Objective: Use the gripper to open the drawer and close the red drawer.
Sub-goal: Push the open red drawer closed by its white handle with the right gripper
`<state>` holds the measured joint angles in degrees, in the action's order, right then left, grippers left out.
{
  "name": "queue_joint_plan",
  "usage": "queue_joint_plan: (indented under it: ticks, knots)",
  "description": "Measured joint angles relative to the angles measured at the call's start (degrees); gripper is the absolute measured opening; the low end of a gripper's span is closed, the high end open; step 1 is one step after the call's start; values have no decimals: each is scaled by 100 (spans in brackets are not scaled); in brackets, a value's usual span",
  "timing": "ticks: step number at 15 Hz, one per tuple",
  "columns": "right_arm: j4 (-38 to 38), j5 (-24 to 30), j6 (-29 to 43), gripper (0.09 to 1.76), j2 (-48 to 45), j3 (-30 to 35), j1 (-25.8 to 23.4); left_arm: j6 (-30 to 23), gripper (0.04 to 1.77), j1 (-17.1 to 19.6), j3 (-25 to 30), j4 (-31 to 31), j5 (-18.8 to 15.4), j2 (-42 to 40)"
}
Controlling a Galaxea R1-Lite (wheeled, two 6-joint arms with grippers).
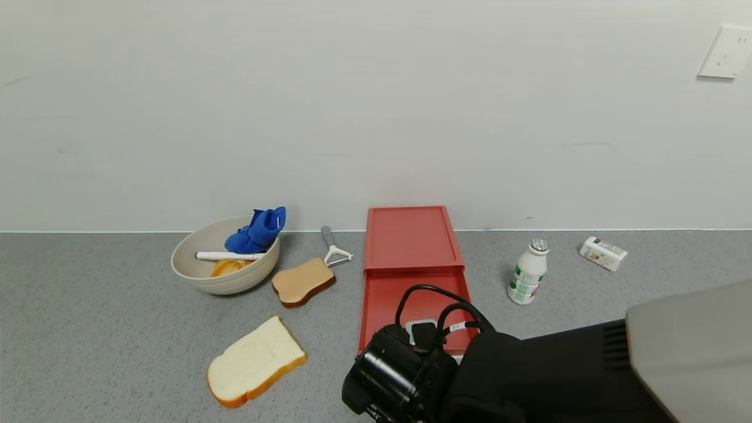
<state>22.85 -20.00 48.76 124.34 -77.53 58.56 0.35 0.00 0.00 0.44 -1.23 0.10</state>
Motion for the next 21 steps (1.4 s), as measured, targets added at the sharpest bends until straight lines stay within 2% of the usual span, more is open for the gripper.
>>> queue_joint_plan:
  ticks: [9, 21]
  knots:
    - [-461, -273, -277, 171, -4, 74, -93, -2, 172, 0, 0, 0, -2, 0]
    - [-1591, -256, -1070, 171, 118, 72, -733, 0, 172, 0, 0, 0, 0, 0]
